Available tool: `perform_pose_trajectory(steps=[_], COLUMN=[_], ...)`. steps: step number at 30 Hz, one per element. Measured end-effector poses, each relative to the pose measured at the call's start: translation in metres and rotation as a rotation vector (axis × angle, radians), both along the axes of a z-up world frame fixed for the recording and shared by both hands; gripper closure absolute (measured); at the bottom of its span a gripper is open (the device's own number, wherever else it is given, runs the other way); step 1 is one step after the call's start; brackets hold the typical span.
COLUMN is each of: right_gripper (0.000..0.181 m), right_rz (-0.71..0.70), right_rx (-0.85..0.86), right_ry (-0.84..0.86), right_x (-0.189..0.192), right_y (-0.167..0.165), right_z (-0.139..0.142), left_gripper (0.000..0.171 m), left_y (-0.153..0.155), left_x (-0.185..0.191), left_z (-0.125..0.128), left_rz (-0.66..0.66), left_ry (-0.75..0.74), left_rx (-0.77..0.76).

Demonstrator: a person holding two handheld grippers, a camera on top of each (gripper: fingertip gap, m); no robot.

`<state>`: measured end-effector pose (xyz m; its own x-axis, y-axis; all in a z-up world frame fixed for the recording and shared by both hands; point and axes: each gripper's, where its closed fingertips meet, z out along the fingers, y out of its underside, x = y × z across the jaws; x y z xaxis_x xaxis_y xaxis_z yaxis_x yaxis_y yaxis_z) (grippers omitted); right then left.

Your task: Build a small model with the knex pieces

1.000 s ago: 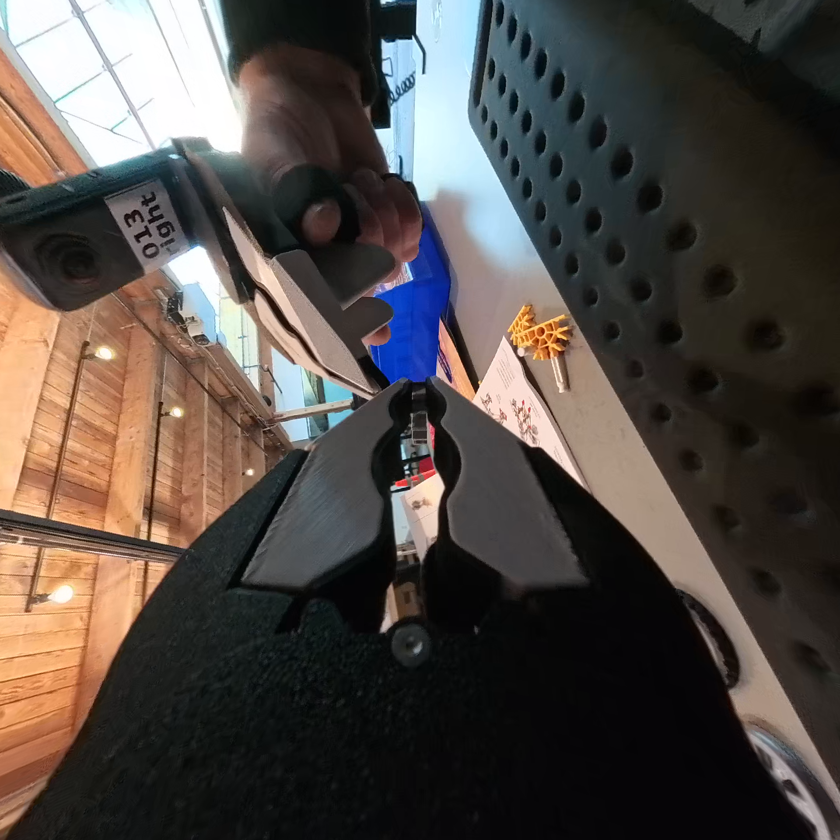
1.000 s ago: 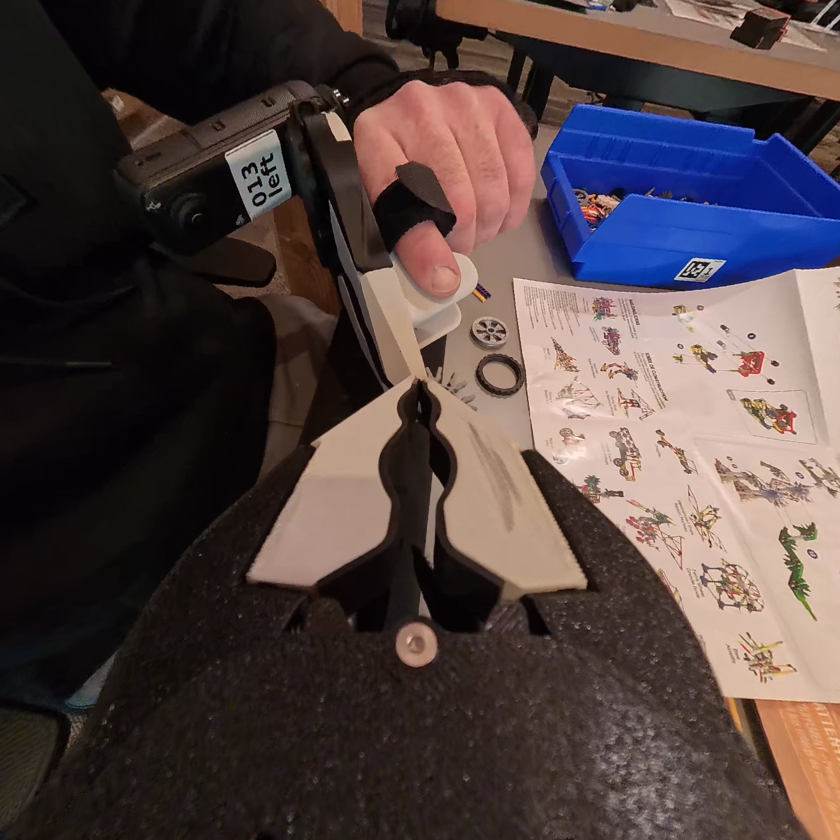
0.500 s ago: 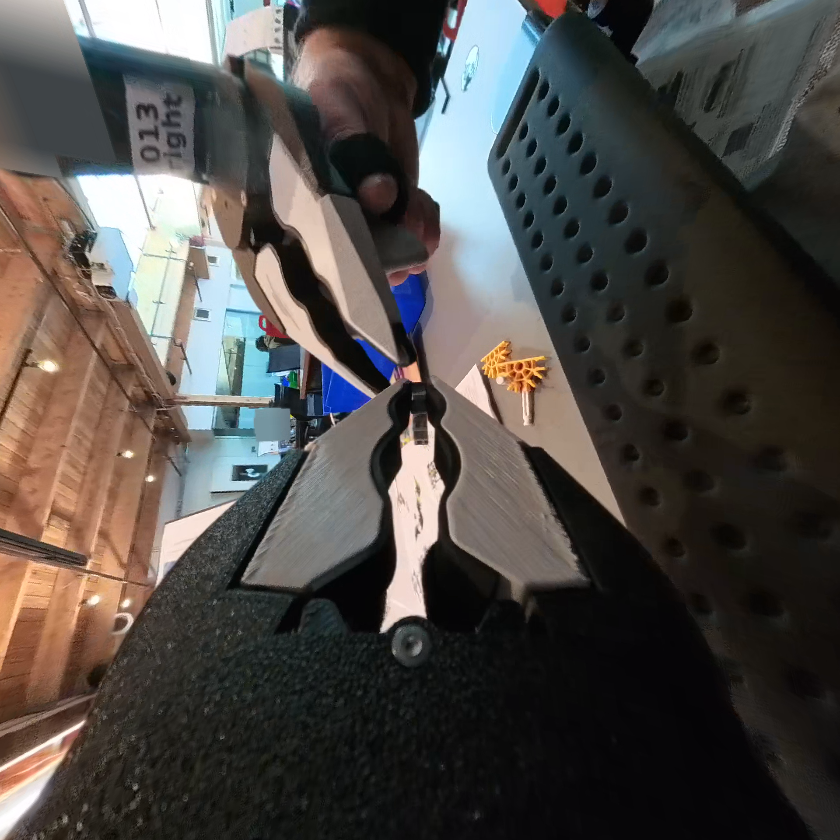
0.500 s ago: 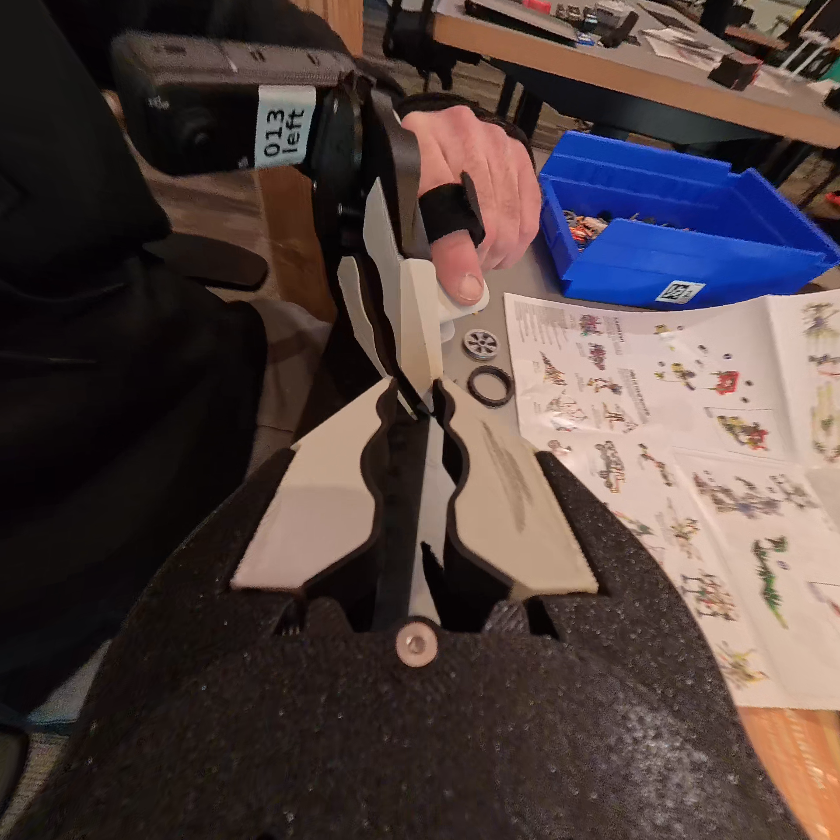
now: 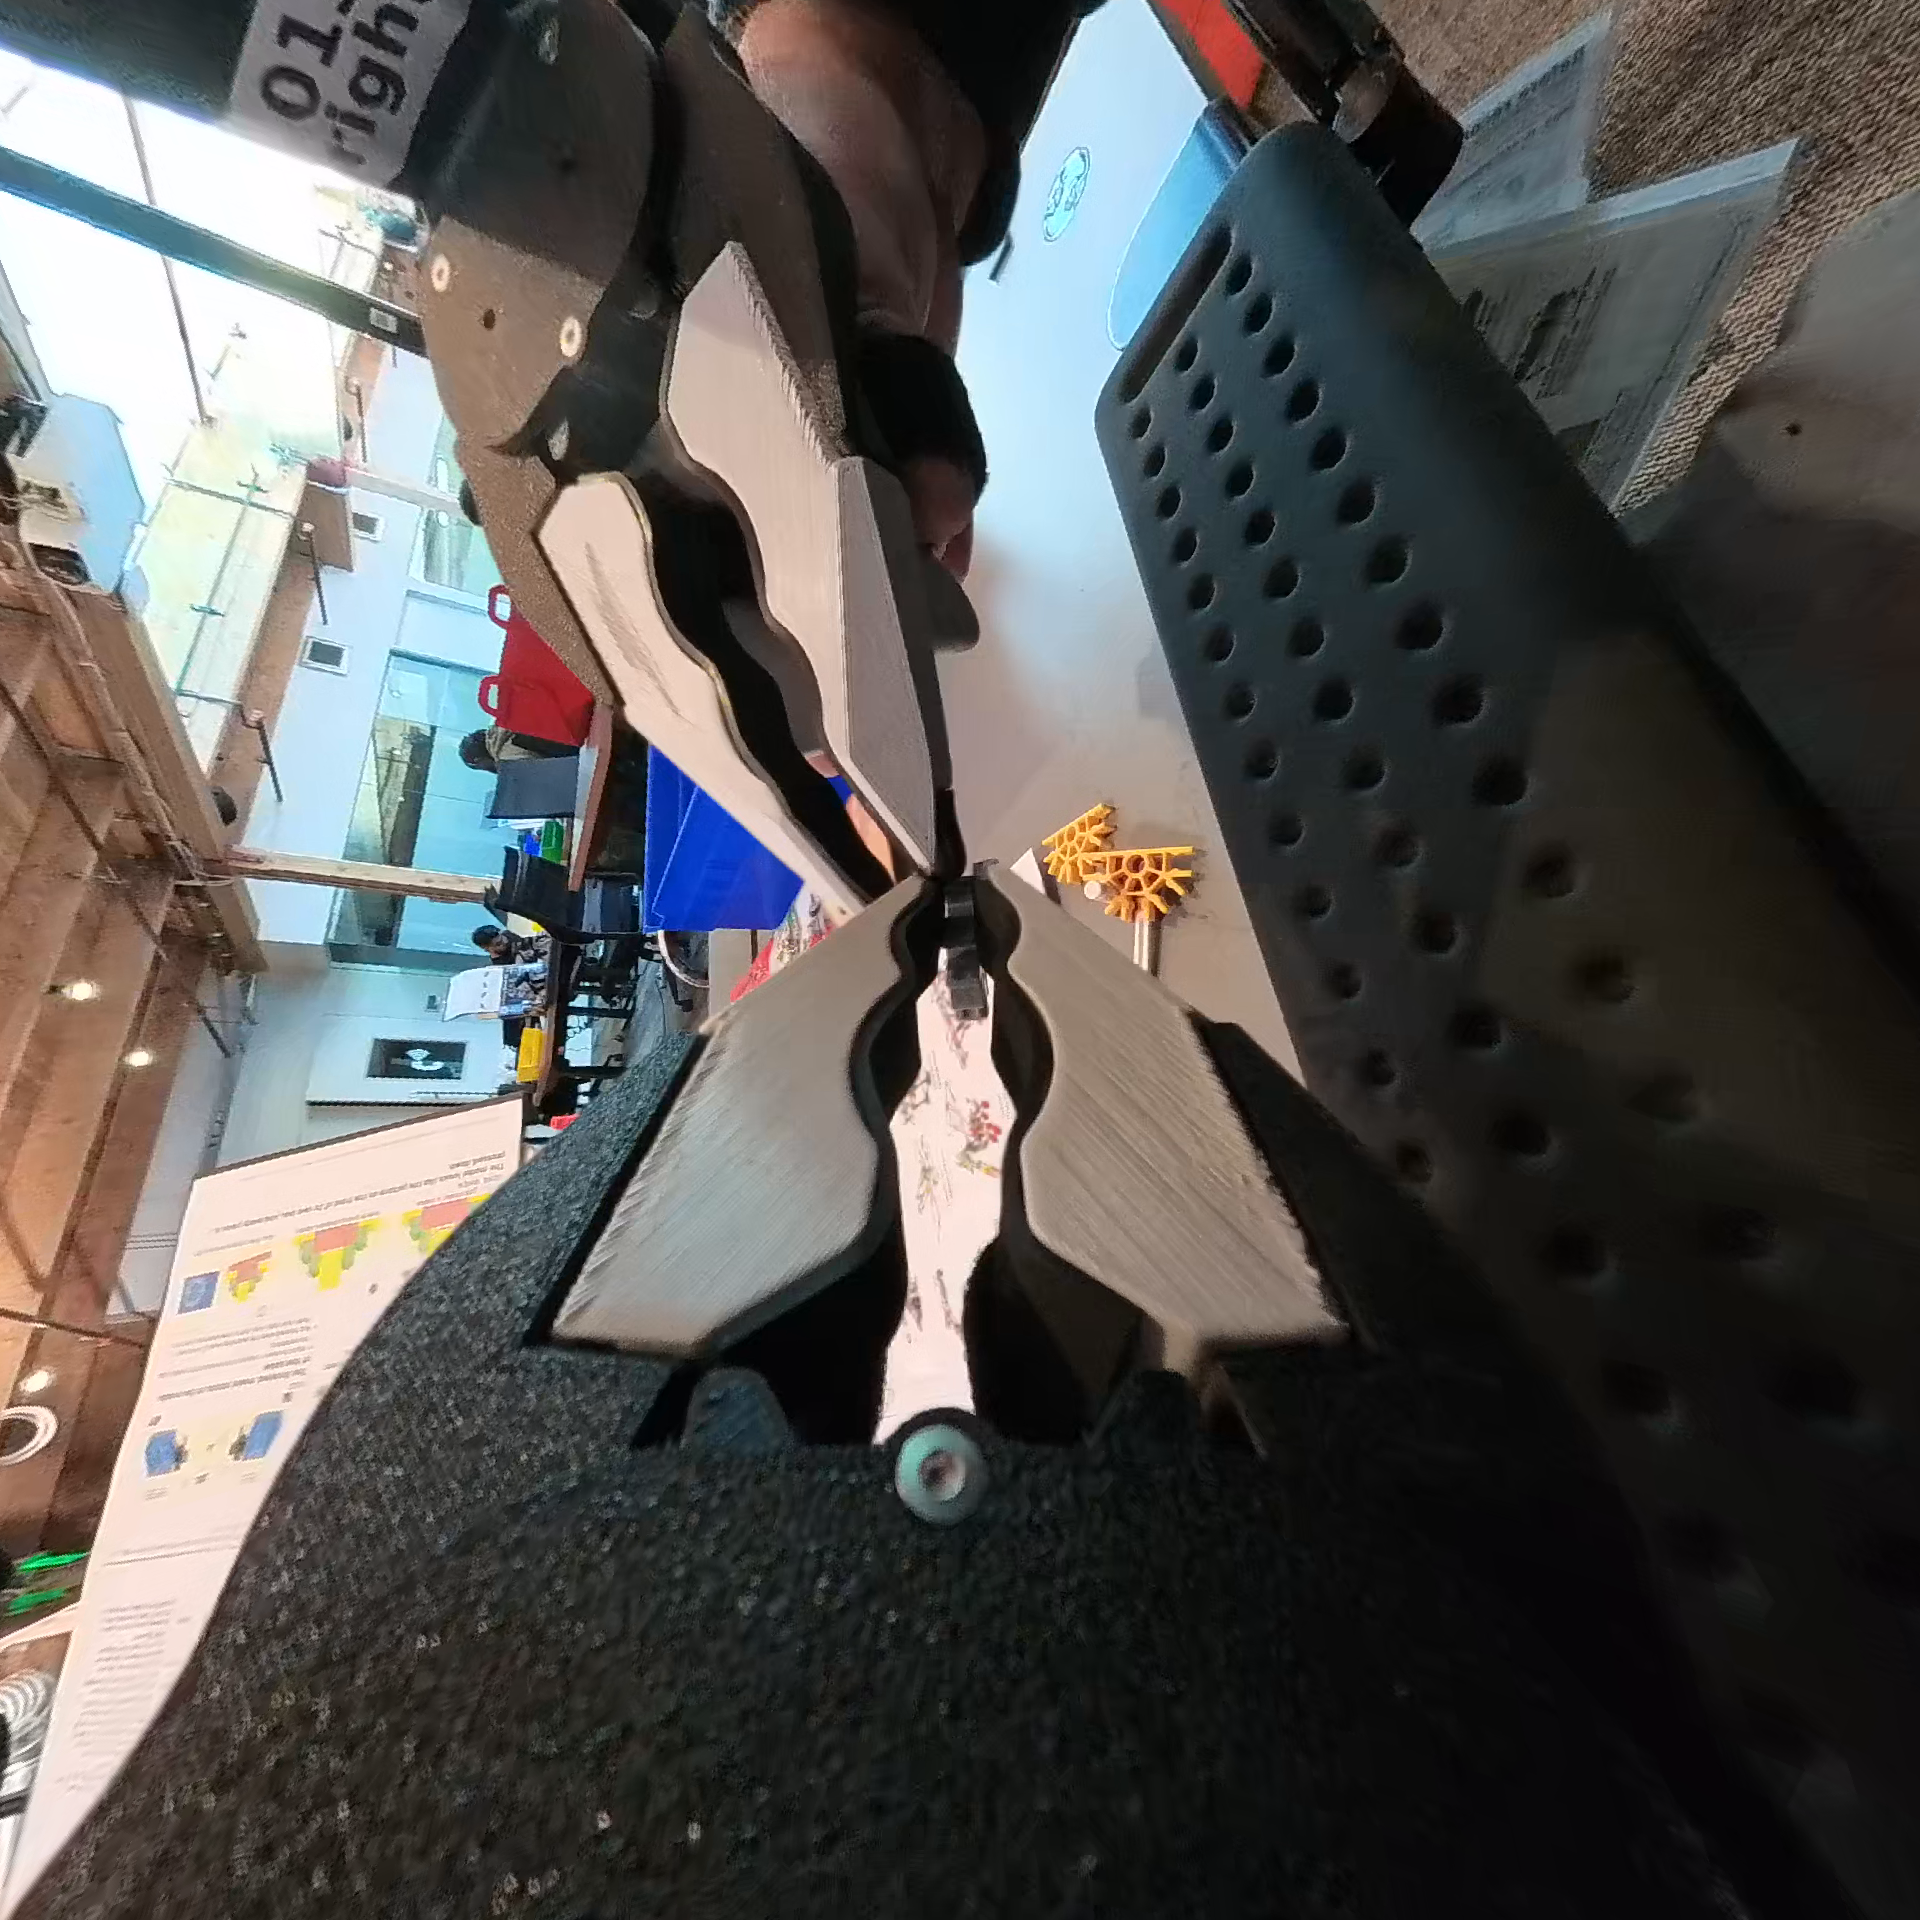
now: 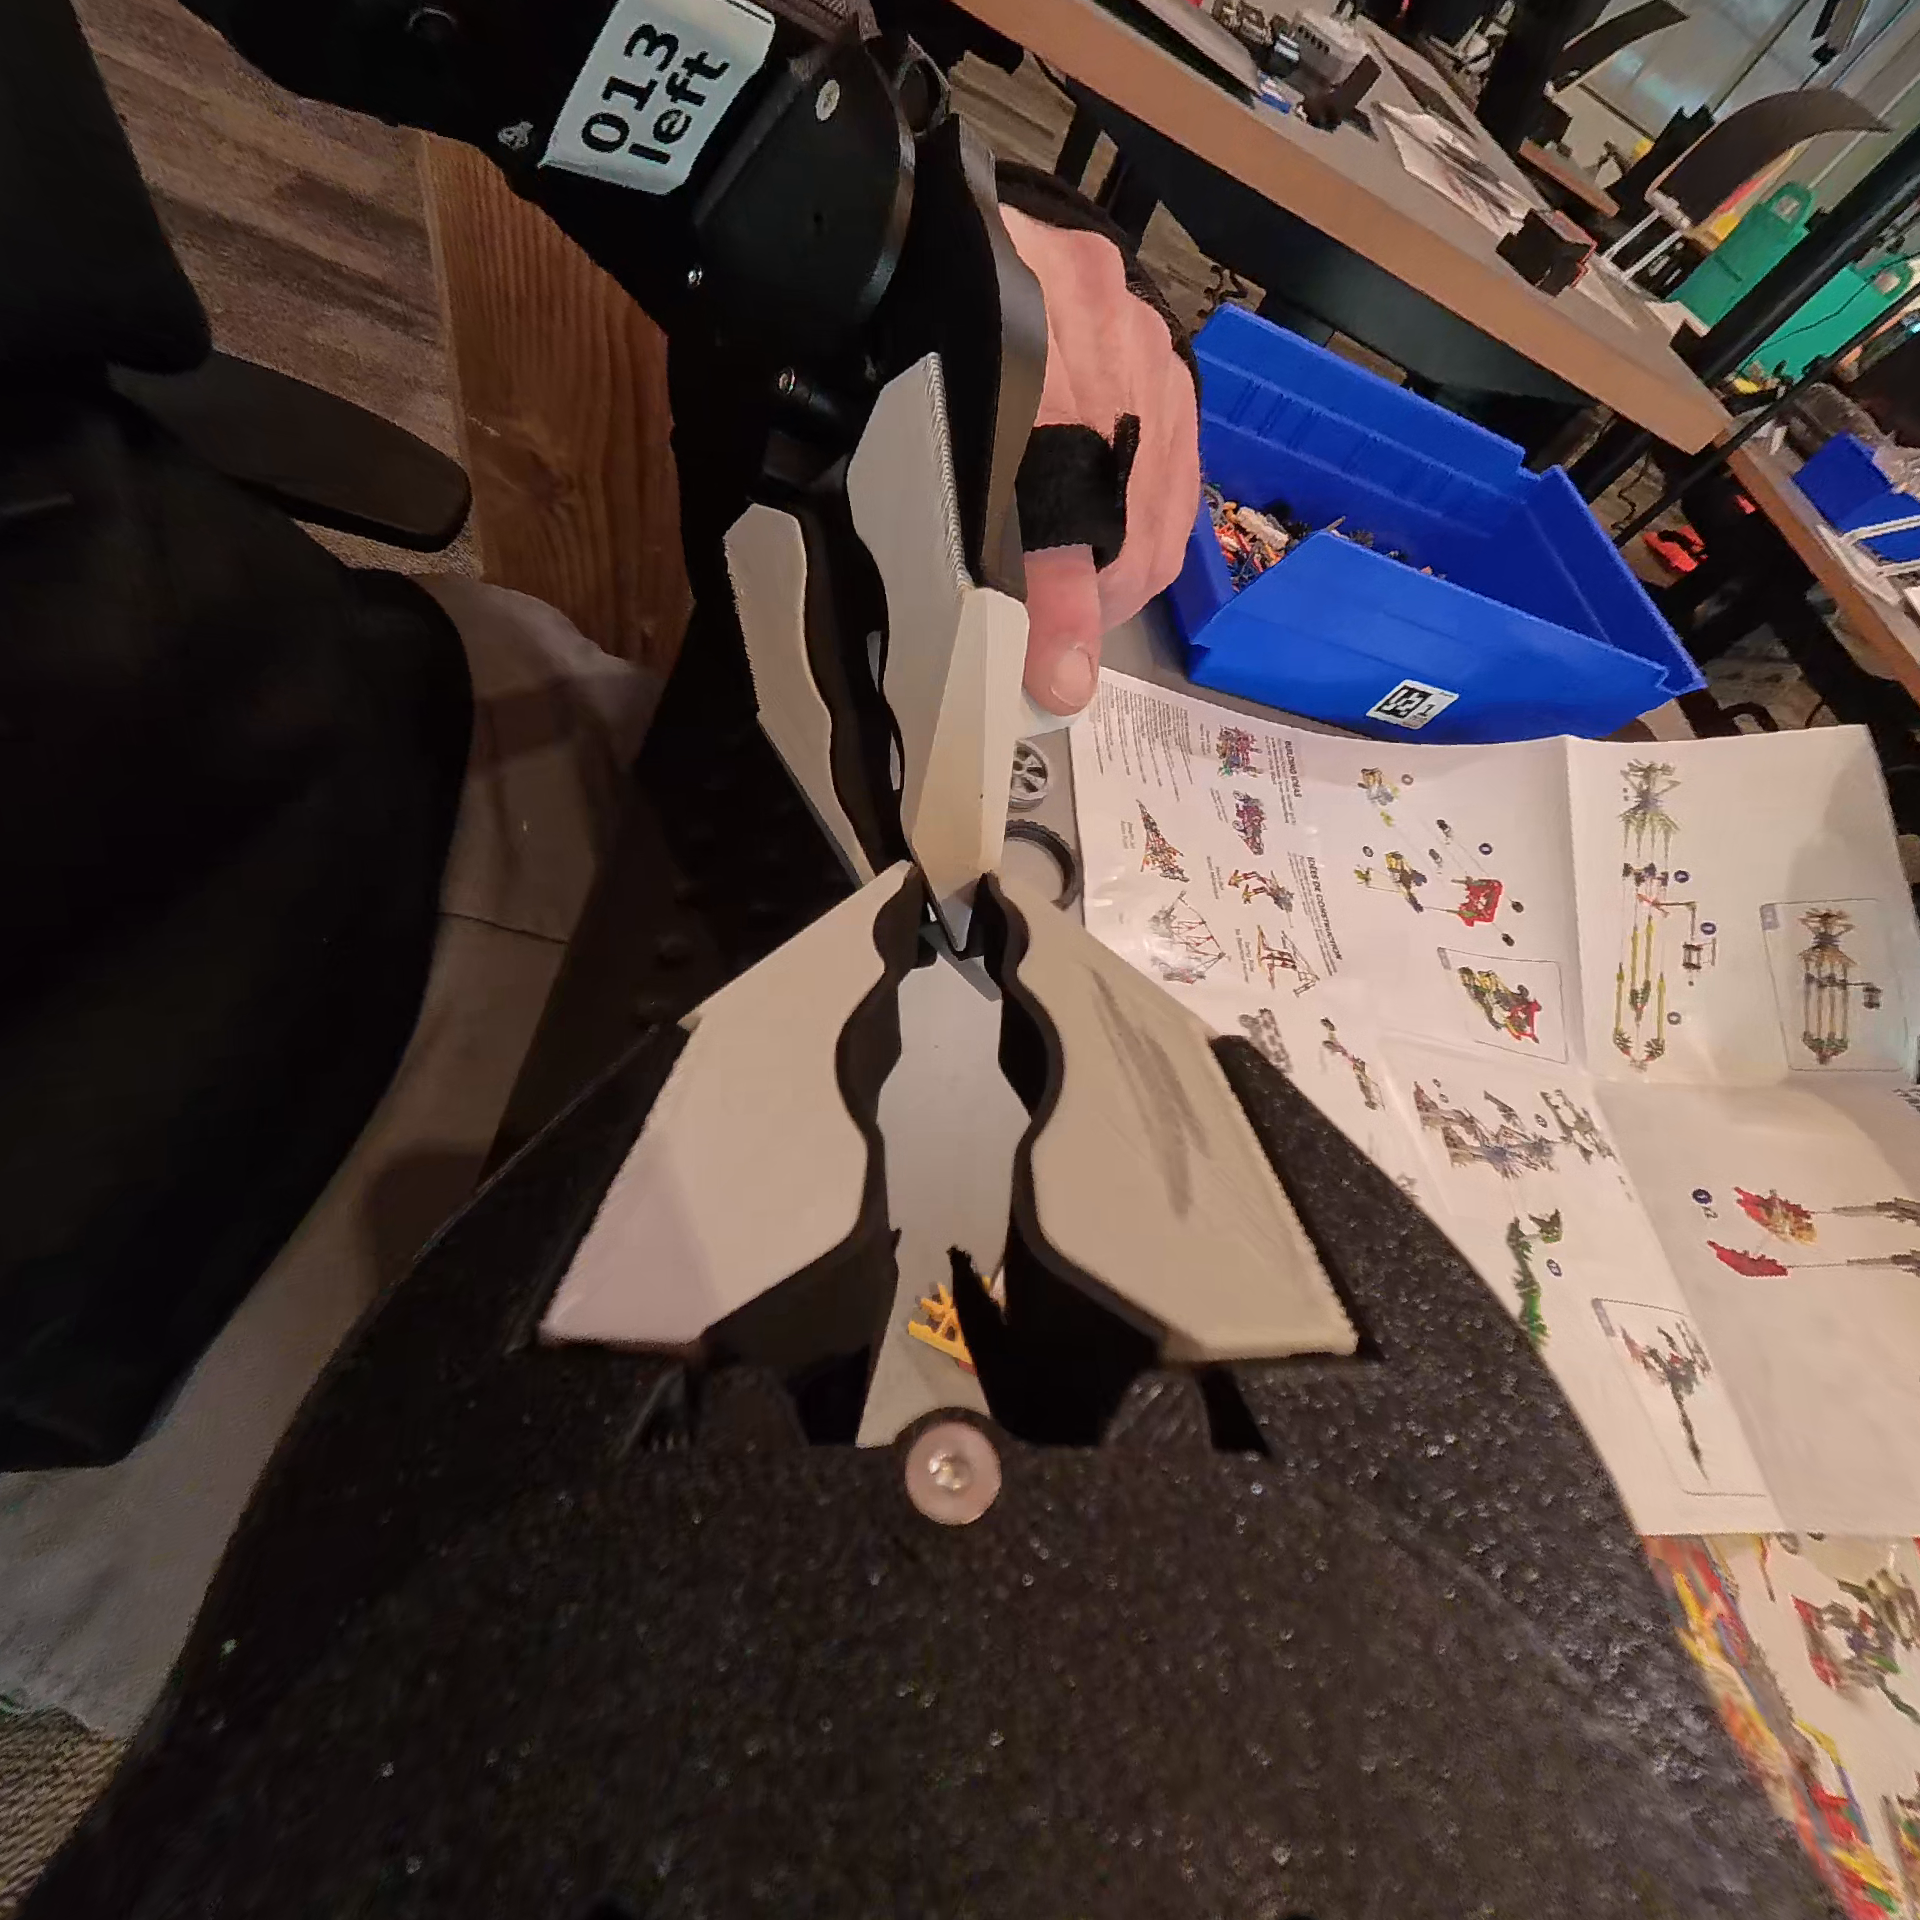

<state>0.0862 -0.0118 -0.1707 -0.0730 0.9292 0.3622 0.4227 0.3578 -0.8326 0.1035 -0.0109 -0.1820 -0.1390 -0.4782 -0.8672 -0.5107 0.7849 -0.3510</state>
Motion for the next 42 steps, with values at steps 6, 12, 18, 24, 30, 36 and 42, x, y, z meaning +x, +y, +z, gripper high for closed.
perform_pose_trajectory(steps=[6, 12, 18, 24, 30, 36, 42], right_gripper=[0.173, 0.173, 0.170, 0.161, 0.172, 0.169, 0.168], right_rz=[0.007, 0.012, -0.010, -0.041, -0.055, -0.062, -0.071], right_rx=[-0.037, -0.040, -0.032, 0.006, 0.004, 0.009, 0.038], right_ry=[0.022, -0.014, 0.043, 0.051, 0.063, 0.061, 0.041], right_x=[-0.001, -0.002, 0.000, 0.008, 0.004, 0.003, 0.003], right_y=[-0.001, -0.001, 0.005, 0.012, 0.013, 0.015, 0.016], right_z=[0.002, -0.009, 0.009, 0.014, 0.014, 0.014, 0.010], left_gripper=[0.169, 0.169, 0.166, 0.167, 0.167, 0.166, 0.166], left_y=[-0.001, -0.002, 0.005, 0.012, 0.009, 0.009, 0.010], left_x=[0.000, -0.002, -0.001, -0.004, -0.002, -0.002, -0.003], left_z=[0.002, -0.010, 0.010, 0.021, 0.019, 0.018, 0.015], left_rz=[0.001, -0.002, 0.011, 0.031, 0.016, 0.015, 0.019], left_ry=[-0.012, 0.026, -0.069, -0.128, -0.125, -0.113, -0.098], left_rx=[-0.029, -0.043, -0.021, -0.056, -0.064, -0.050, -0.043])
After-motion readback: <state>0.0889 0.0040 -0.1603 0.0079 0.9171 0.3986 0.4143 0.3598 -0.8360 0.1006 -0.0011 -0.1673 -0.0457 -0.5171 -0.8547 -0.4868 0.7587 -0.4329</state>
